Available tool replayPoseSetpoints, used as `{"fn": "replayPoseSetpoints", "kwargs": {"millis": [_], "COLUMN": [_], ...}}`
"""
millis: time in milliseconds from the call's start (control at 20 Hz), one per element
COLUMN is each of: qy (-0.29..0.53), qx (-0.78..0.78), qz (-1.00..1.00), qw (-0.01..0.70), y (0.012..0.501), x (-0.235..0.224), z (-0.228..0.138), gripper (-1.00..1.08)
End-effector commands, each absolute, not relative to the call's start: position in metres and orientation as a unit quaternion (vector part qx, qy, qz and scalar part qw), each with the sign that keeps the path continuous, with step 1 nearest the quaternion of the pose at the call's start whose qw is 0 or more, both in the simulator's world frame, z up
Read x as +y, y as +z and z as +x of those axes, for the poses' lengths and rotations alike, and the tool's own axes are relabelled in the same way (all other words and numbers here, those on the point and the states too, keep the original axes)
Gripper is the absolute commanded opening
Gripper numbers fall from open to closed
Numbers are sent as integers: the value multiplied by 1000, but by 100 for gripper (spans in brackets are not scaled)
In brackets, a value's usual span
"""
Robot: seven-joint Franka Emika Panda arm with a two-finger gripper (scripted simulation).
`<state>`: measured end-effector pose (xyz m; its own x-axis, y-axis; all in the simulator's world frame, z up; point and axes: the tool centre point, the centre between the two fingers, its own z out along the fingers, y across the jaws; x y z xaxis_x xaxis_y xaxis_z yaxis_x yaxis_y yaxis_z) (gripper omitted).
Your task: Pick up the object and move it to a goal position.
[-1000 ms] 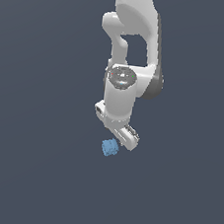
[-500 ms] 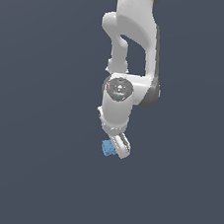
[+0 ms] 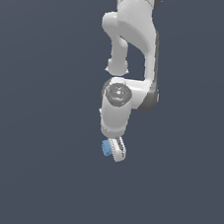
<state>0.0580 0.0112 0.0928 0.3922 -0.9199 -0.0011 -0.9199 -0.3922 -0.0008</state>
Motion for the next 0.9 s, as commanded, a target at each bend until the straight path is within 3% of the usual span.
{"fn": "replayPoseSetpoints", "kwargs": {"millis": [0, 850], "qy": [0, 0], "qx": [557, 559], "qz": [-830, -829], "qw": [0, 0], "y": [92, 41], "x": [11, 11], "z": [59, 57], "gripper": [100, 100]}}
